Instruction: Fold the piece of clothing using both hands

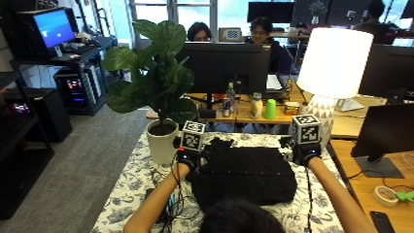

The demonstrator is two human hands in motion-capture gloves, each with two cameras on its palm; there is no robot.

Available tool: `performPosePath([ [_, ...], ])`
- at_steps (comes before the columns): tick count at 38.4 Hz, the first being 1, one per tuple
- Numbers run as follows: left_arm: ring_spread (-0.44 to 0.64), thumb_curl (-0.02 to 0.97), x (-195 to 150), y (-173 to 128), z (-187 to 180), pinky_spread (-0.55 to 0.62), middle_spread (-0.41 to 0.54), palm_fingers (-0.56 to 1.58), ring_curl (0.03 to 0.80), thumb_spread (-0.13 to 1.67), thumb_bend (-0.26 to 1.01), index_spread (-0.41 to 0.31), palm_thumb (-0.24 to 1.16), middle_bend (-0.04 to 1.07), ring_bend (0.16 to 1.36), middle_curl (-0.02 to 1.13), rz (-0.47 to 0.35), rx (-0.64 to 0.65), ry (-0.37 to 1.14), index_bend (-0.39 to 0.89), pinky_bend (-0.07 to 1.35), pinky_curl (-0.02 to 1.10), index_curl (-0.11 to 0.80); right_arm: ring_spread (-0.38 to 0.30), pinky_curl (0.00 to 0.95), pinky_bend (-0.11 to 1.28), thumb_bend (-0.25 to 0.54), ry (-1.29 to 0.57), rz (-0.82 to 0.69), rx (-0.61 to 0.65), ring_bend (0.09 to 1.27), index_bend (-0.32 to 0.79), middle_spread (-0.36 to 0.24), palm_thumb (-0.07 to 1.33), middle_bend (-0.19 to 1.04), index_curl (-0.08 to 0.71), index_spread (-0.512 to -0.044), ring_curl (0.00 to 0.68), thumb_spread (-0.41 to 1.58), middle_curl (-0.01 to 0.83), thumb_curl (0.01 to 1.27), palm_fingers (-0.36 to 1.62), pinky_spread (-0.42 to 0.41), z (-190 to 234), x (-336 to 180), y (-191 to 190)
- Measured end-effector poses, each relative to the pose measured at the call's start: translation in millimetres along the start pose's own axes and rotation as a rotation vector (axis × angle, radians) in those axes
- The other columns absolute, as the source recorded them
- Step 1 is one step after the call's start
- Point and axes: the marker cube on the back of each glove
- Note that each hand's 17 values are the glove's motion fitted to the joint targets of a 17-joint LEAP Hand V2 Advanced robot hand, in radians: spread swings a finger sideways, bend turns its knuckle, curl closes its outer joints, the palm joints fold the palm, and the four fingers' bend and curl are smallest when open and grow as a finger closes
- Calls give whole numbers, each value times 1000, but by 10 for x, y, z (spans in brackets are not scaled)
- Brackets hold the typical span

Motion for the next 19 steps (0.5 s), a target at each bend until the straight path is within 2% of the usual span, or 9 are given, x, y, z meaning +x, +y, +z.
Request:
performPosePath([
  [6, 232, 131, 346, 92, 391, 234, 235, 208, 276, 1110, -27, 29, 13, 156, 694, 154, 145, -57, 106, 143, 620, 309, 223, 161, 322, 764, 62, 2, -11, -15, 518, 101, 49, 445, 234, 104, -336, 241, 1151, 260, 204, 151, 274, 84, 17, 8],
  [9, 237, 137, 643, 261, 637, 240, 244, 195, 280, 1079, -38, 36, -22, 155, 702, 161, 257, -58, 183, 145, 618, 314, 230, 159, 324, 761, 47, -5, -14, -25, 525, 102, 48, 452, 237, 109, -336, 246, 1157, 270, 211, 154, 272, 161, 46, -31],
  [11, 242, 142, 832, 368, 809, 244, 250, 188, 283, 1062, -40, 41, -30, 154, 708, 164, 309, -47, 176, 141, 622, 318, 233, 158, 326, 760, 38, -5, -12, -35, 529, 104, 48, 457, 235, 113, -336, 250, 1161, 275, 215, 155, 272, 215, 65, -66],
  [16, 273, 146, 1202, 146, 1765, 277, 270, 188, 287, 1010, -62, 67, -71, 168, 726, 177, 342, -210, 45, 149, 597, 314, 243, 156, 329, 755, 15, 2, -13, -59, 533, 106, 47, 467, 244, 122, -336, 257, 1167, 291, 225, 166, 272, 371, 99, -134],
  [19, 309, 143, 1303, 51, 2123, 310, 327, 162, 291, 965, -80, 110, -99, 175, 737, 185, 326, -273, -23, 121, 598, 317, 239, 155, 331, 751, 2, -7, -18, -67, 536, 107, 47, 474, 245, 127, -330, 263, 1170, 299, 230, 169, 272, 509, 122, -180],
])
